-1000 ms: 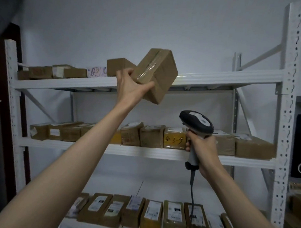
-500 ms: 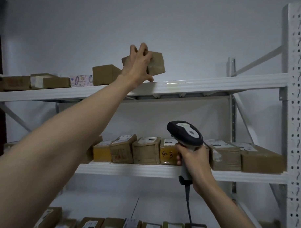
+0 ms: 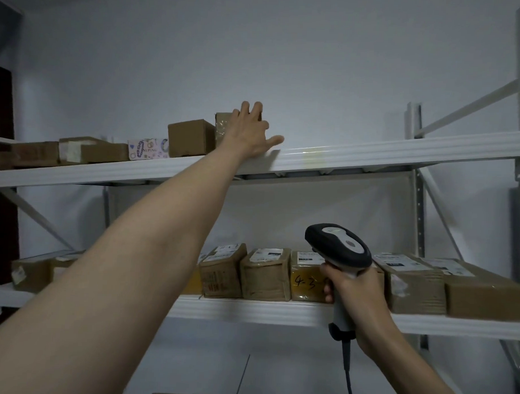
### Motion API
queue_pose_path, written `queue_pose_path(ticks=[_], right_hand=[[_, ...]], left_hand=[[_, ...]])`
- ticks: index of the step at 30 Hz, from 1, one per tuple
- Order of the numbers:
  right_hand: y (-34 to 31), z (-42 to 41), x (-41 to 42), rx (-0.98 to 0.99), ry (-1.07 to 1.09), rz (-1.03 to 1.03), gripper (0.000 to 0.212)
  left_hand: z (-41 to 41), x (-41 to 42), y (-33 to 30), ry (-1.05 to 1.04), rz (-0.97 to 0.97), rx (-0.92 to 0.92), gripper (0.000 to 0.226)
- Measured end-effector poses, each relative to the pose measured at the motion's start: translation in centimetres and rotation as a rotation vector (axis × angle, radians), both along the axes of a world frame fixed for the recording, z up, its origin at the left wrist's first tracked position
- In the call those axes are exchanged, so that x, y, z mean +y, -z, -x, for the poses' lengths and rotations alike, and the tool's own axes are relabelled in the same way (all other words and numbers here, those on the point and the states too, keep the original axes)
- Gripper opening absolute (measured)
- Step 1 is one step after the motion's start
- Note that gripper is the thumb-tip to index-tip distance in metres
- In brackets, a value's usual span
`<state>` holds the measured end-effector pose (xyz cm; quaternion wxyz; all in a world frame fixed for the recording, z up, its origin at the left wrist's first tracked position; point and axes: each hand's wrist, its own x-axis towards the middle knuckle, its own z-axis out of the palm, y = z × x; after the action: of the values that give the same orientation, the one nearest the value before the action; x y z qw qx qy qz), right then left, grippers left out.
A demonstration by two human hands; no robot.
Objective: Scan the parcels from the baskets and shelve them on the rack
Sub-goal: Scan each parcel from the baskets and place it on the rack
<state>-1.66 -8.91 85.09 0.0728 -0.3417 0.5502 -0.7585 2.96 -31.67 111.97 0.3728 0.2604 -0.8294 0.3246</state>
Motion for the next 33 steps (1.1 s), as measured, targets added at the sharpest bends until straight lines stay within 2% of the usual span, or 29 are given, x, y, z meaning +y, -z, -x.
queue_pose_path(ticks=[7,14,17,20,22,25,28,33], right_hand=[[0.3,0.2,0.3,0.005,0.002,-0.002,0.009],[1.1,0.6,0.8,-0.03,0.041,-0.021,0.005],[1.4,0.9,1.2,-0.021,0.041,-0.04,0.006],[1.9,1.1,1.8,0.001,0.048,-0.067,0.017],[2.7,1.3,2.4,-0.025,0.065,-0.082,0.024],[5.0,1.5,3.6,-0.1,0.113,-0.112,0.022],[8.0,1.6,5.6,-0.184,0.159,-0.147,0.02],[14.5,0.9,10.1,-0.35,0.274,-0.185,0.02]], left_hand=[[0.1,-1.6,0.8,0.028,-0.122,0.012,0.066],[-0.8,-3.1,1.4,0.069,-0.213,0.015,0.073],[-0.7,-2.6,2.5,0.165,-0.195,0.084,0.07],[-0.6,-0.8,4.9,0.345,-0.11,0.182,0.054],[-0.3,1.2,7.3,0.463,-0.056,0.222,0.043],[0.3,4.5,12.7,0.654,-0.057,0.195,0.034],[1.2,7.2,19.8,0.85,-0.142,0.103,0.023],[2.6,11.5,32.8,1.03,-0.305,-0.146,0.013]])
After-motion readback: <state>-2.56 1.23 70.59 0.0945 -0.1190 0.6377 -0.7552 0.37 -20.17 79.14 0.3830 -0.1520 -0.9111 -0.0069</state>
